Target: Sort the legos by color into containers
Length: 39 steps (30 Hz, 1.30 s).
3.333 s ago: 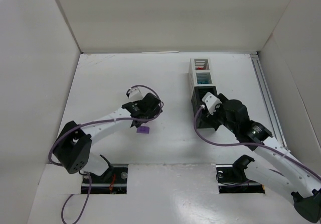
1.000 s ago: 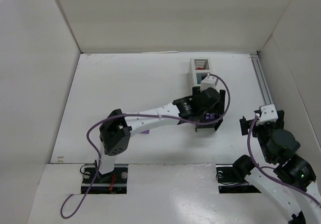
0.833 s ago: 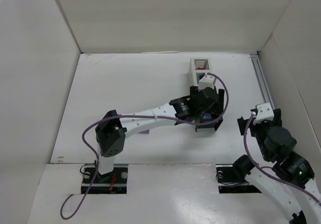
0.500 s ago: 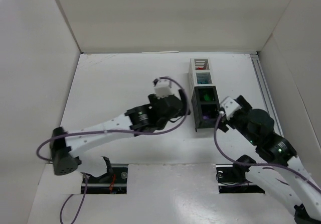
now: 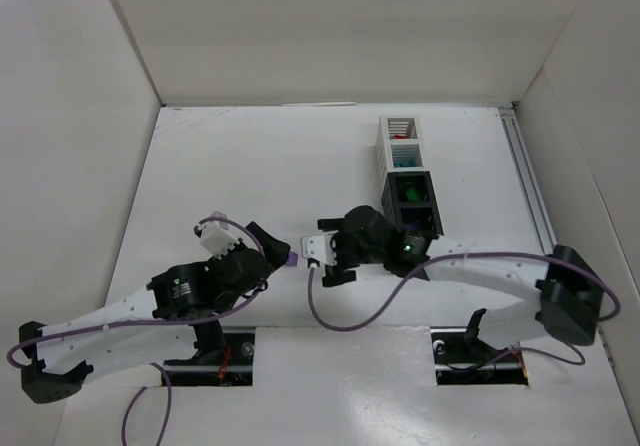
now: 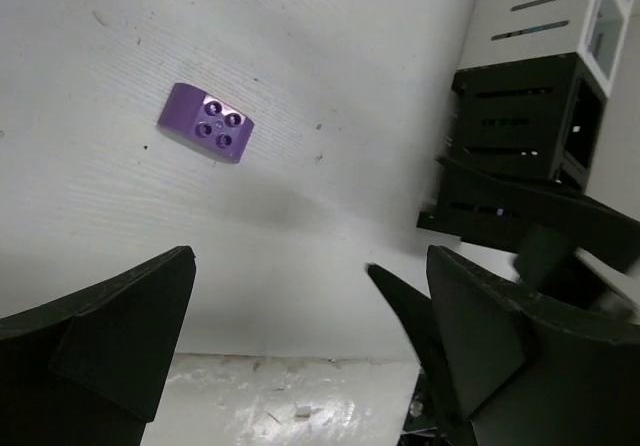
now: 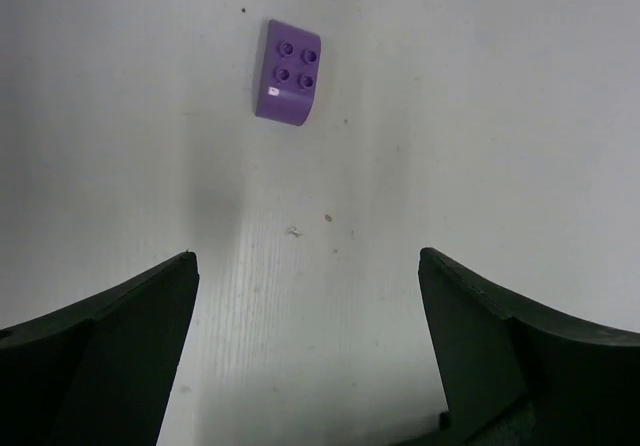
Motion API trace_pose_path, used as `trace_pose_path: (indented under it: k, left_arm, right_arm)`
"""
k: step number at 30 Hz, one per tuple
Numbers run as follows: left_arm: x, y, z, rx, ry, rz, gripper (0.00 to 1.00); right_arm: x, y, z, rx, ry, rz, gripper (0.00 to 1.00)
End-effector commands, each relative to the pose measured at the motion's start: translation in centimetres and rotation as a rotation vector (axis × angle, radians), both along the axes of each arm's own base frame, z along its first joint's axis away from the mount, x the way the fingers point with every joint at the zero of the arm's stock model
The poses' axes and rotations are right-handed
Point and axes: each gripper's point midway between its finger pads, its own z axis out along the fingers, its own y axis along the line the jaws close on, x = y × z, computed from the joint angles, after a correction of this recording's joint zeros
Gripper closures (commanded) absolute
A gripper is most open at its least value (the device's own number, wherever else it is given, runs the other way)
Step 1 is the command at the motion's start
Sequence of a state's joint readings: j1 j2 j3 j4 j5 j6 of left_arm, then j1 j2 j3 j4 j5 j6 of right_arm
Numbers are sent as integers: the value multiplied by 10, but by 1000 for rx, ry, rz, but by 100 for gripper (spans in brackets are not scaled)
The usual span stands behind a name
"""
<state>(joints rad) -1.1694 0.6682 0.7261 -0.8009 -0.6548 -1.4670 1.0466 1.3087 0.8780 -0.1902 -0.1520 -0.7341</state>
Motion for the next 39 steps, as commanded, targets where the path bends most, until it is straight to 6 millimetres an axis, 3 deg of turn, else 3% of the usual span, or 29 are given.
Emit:
trace_pose_path:
  k: [1, 3, 6, 9, 16, 20, 25, 34, 36, 39]
  left_arm:
    - [1, 7, 9, -59, -12, 50, 0]
    - [1, 12, 10, -34, -16, 51, 0]
    - [2, 14, 10, 2, -10, 57, 0]
    - [2, 18, 6, 49, 1, 62, 0]
    - [1, 24, 5, 67, 9, 79, 0]
    - [1, 24, 10, 21, -8, 80, 0]
    - [-1, 27, 9, 5, -14, 81, 0]
    - [0, 47, 4, 0, 6, 203, 0]
    - [1, 49, 2, 12, 5, 215, 0]
    - [3, 49, 7, -1, -5, 225, 0]
  right_arm:
    - [21, 45, 16, 102, -56, 34, 5]
    - [27, 60, 15, 130, -63, 49, 5]
    - [32, 94, -9, 105, -9, 115, 5]
    - [28, 114, -24, 106, 39, 175, 6]
    - [25, 143, -60, 98, 125, 244, 6]
    - [26, 146, -78, 78, 172, 222, 9]
    - [36, 145, -92, 55, 182, 150, 19]
    - [36, 118, -129, -24, 210, 49, 20]
    - [36, 115, -129, -28, 212, 31, 28]
    - [35, 113, -121, -9, 209, 27, 55]
